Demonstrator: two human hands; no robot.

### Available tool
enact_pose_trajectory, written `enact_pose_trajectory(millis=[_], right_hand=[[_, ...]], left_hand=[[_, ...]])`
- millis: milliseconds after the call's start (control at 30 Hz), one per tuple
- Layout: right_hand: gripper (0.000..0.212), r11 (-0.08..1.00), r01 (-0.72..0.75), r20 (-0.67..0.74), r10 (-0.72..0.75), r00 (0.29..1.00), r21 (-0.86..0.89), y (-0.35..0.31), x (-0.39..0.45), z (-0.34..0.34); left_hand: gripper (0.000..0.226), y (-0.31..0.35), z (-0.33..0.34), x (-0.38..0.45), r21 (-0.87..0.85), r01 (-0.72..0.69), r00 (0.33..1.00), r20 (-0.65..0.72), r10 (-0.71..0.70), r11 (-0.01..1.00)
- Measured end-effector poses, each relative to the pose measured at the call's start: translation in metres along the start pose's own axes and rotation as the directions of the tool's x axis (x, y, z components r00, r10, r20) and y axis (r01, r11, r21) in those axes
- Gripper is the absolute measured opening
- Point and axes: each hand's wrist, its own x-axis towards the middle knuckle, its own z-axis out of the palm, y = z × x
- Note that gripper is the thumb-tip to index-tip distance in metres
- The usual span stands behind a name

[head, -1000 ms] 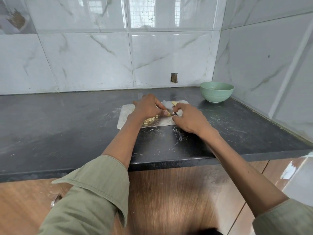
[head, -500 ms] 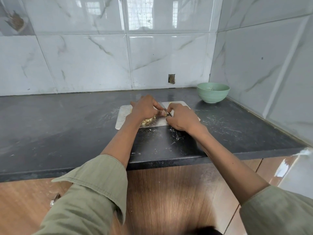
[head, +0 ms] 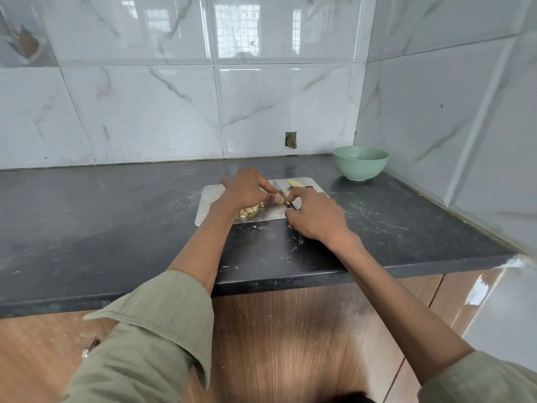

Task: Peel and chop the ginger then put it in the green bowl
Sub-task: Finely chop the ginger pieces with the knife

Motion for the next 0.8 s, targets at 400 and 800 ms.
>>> enact_pose_trajectory(millis=[400,800], right_hand=[[0.028,0.999,0.049,-0.108,-0.048,0.993,0.005,0.003,-0.007,0.006],[0.027,0.998,-0.008,0.043,0.006,0.999,0.058,0.001,0.015,0.002]], left_hand=[[0.035,-0.004,0.001,0.001,-0.052,-0.009,1.000,-0.019,0.008,0.999],[0.027,-0.005,0.005,0.004,0.023,-0.012,1.000,-0.028,0.012,1.000]])
